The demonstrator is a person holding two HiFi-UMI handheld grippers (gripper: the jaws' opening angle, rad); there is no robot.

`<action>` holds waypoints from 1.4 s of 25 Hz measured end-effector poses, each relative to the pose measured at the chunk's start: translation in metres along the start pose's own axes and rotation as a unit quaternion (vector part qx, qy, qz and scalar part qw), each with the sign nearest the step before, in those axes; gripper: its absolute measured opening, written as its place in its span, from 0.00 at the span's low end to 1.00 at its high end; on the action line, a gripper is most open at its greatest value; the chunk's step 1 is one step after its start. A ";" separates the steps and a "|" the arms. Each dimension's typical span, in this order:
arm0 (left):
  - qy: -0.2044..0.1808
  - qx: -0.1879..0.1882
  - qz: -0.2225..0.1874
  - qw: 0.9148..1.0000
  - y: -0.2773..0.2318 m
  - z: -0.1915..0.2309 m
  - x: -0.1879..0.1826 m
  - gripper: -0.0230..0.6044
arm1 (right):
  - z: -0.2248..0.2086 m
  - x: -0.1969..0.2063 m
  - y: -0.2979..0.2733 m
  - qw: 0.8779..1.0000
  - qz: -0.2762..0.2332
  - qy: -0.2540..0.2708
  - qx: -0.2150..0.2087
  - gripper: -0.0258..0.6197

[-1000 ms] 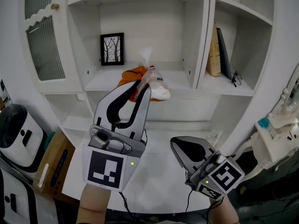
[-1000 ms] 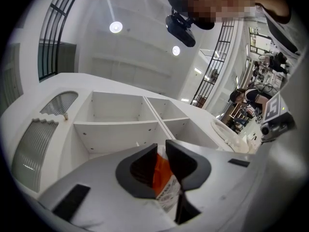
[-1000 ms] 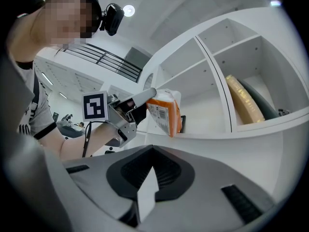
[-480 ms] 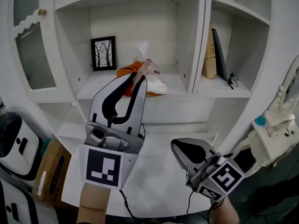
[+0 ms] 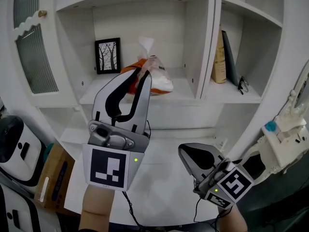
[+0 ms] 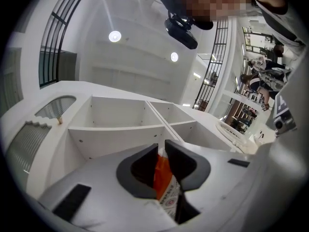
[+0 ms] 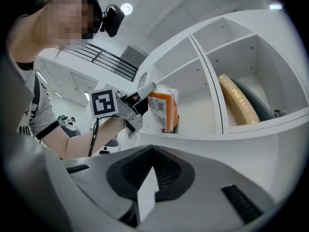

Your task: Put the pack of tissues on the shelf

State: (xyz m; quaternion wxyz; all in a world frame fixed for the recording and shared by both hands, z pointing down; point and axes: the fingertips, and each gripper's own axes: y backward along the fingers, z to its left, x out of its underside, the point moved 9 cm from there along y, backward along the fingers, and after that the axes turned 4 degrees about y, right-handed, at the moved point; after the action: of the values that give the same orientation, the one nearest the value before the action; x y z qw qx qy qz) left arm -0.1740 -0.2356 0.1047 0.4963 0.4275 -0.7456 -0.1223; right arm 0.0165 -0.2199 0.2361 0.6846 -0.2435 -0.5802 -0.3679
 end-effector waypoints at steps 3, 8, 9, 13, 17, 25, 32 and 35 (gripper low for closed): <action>0.007 -0.006 0.012 1.000 0.003 0.000 0.011 0.16 | 0.000 0.002 -0.001 1.000 0.002 0.000 -0.001 0.06; 0.020 -0.009 0.033 0.999 0.011 0.002 0.024 0.16 | 0.002 0.005 -0.004 1.000 0.005 -0.002 -0.002 0.06; 0.026 -0.010 0.039 0.999 0.012 0.003 0.027 0.16 | 0.002 0.005 -0.005 1.000 0.005 -0.002 -0.002 0.06; 0.055 -0.008 0.071 0.996 0.016 0.006 0.036 0.16 | 0.004 0.007 -0.008 1.000 0.007 -0.004 -0.005 0.06; 0.085 -0.008 0.093 0.992 0.018 0.008 0.048 0.16 | 0.006 0.007 -0.012 1.000 0.005 -0.004 -0.010 0.06; 0.125 -0.012 0.119 0.985 0.019 0.013 0.077 0.18 | 0.007 0.009 -0.018 1.000 0.007 -0.006 -0.012 0.06; 0.147 -0.005 0.150 0.978 0.018 0.015 0.098 0.19 | 0.007 0.010 -0.023 1.000 0.012 -0.005 -0.010 0.06; 0.154 -0.003 0.160 0.975 0.017 0.016 0.103 0.20 | 0.007 0.010 -0.024 1.000 0.014 -0.005 -0.009 0.06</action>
State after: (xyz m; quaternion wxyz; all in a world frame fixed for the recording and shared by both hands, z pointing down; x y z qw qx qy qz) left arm -0.2107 -0.3074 0.1731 0.6197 0.3150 -0.7185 0.0235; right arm -0.0064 -0.2317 0.2450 0.6848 -0.2594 -0.5768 -0.3621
